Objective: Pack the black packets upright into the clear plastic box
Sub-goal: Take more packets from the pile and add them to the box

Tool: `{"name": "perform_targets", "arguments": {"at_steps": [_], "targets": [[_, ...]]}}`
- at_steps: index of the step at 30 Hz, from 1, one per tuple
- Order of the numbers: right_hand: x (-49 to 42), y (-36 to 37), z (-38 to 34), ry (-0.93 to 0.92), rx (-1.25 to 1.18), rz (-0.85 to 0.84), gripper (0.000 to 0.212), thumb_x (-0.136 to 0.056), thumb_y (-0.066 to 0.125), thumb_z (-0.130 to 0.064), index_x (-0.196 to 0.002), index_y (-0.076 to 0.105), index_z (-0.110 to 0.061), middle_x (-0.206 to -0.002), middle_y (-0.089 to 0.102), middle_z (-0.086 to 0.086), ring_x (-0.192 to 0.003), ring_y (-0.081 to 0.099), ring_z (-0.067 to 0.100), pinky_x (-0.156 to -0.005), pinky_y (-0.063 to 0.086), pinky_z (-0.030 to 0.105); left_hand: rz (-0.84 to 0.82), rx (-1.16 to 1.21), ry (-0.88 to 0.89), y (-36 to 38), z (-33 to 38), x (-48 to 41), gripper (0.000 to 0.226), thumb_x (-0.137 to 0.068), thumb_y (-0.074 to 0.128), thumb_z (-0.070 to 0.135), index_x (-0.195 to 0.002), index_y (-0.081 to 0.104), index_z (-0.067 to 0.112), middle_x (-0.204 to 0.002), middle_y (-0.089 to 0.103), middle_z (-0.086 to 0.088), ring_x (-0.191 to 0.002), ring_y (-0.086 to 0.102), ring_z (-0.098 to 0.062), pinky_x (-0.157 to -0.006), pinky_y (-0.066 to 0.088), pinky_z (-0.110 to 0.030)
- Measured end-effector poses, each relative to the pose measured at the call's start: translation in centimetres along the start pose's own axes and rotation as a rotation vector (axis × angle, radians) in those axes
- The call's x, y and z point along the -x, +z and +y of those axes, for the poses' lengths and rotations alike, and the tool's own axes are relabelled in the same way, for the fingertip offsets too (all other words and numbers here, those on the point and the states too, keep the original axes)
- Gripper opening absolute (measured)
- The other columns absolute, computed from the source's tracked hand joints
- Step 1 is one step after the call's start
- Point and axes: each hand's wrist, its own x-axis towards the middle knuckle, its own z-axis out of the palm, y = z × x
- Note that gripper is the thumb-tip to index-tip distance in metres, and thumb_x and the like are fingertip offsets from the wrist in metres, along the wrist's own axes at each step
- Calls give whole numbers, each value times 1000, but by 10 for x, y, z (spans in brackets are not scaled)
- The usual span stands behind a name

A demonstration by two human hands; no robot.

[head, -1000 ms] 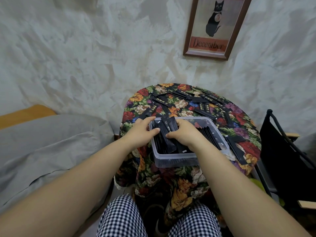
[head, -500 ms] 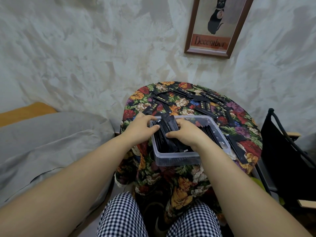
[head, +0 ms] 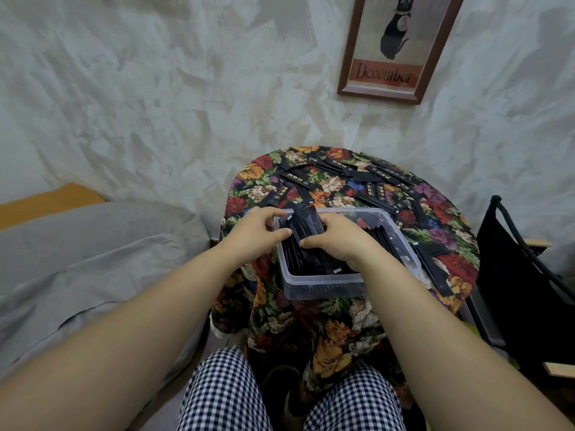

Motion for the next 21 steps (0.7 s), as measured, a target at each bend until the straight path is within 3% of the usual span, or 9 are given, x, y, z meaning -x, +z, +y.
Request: {"name": "perform_targets", "arguments": {"at_steps": [4, 12, 17, 21], "targets": [[4, -5, -4, 40, -110, -20, 8, -78, 70, -28, -85, 71, -32, -138, 43, -1, -93, 65, 29, -85, 54, 41, 50, -51, 56, 1, 3, 8, 44, -88, 62, 37, -130, 50, 30, -106, 41, 3, -93, 52, -12, -89, 43, -26], [18, -10, -10, 58, -250, -48, 14, -82, 70, -11, -87, 69, -23, -124, 56, 11, -89, 68, 30, -79, 58, 40, 63, -161, 96, 10, 13, 11, 54, -87, 60, 45, -137, 43, 31, -123, 42, 3, -111, 48, -12, -91, 45, -31], [30, -15, -13, 91, -412, -56, 12, -89, 59, -1, -91, 64, -11, -85, 68, 14, -68, 67, 25, -65, 60, 39, 68, -194, 114, 10, 15, 7, 45, -90, 60, 36, -133, 48, 31, -123, 46, 4, -113, 51, -12, -92, 45, -30], [30, -11, -12, 71, -381, -1, 16, -86, 58, 5, -88, 62, -10, -94, 65, 19, -72, 67, 31, -68, 60, 43, 64, -240, 114, 11, 16, 7, 38, -92, 57, 33, -129, 53, 27, -125, 47, 2, -110, 52, -15, -88, 44, -30]]}}
